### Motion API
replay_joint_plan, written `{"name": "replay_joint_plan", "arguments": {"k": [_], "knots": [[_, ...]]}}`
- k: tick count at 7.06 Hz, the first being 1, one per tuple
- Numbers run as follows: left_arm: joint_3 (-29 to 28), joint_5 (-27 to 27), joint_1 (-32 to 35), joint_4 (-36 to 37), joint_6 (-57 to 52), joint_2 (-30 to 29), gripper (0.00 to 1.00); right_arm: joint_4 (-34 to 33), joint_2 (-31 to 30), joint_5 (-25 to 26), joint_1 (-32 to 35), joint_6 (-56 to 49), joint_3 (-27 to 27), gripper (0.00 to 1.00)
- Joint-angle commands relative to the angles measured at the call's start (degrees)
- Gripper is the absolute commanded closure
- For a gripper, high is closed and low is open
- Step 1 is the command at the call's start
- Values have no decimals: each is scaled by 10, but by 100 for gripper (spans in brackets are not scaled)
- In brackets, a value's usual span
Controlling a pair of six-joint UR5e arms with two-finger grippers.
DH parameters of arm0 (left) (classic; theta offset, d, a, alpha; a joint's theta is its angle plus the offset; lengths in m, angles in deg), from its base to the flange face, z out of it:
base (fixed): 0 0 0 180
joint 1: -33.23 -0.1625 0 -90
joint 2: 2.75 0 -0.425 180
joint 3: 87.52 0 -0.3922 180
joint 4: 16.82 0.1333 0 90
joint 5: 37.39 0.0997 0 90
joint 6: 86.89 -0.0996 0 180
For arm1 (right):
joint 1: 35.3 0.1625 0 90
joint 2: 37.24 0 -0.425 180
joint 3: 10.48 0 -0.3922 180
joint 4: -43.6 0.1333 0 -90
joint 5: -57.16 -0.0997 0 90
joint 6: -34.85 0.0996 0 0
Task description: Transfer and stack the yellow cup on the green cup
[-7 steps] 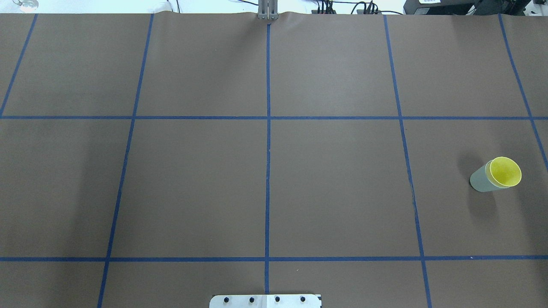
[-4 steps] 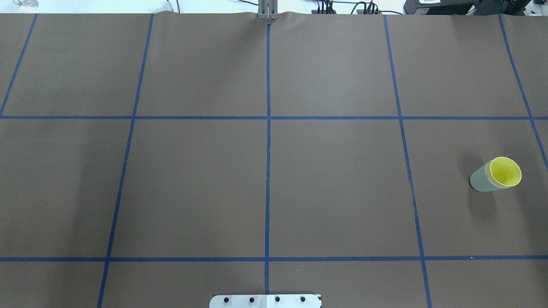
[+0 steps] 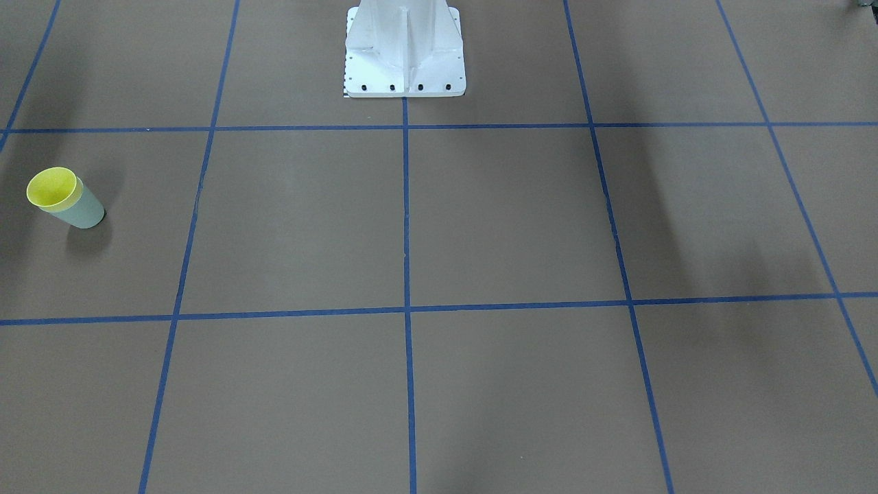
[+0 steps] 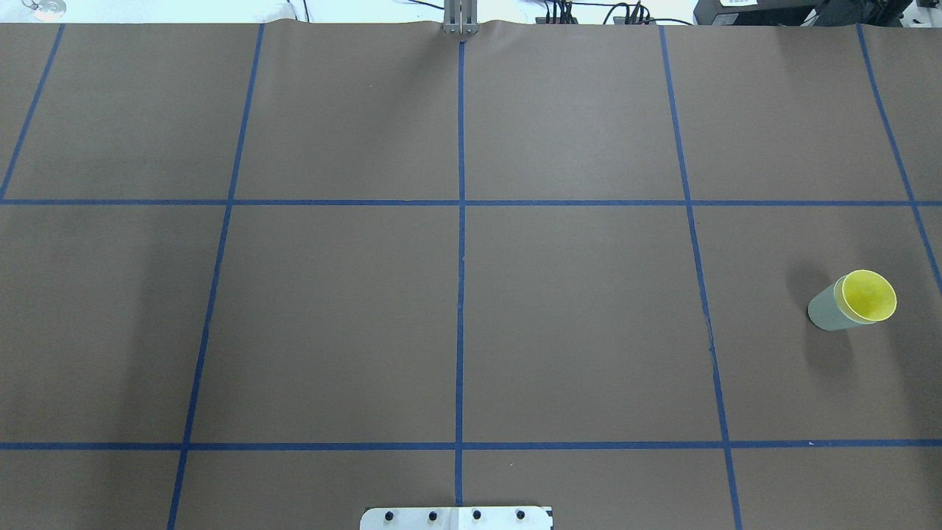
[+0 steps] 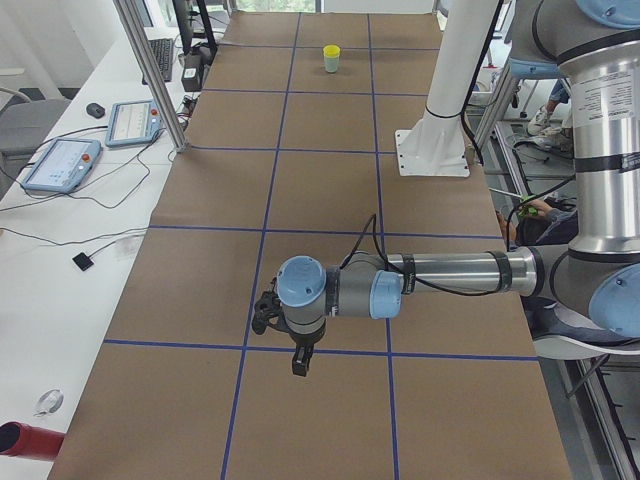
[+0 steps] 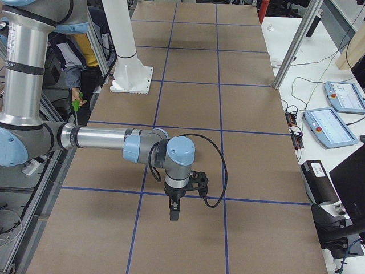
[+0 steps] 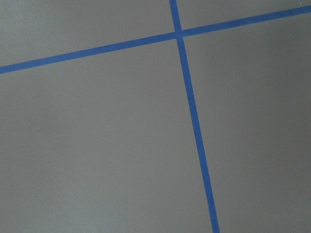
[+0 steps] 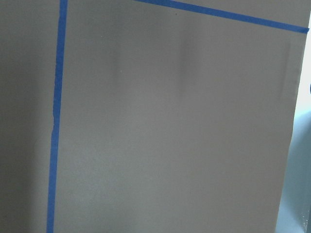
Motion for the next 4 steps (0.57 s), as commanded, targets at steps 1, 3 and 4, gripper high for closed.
{"name": "replay_joint_plan", "arguments": {"k": [1, 3, 4], "knots": [[-1, 1, 0, 1, 0, 1, 0, 0, 0, -1, 0, -1, 0, 0], [-1, 0, 1, 1, 0, 10, 0, 0, 0, -1, 0, -1, 0, 0], [-1, 1, 1, 1, 0, 10, 0, 0, 0, -1, 0, -1, 0, 0]]}}
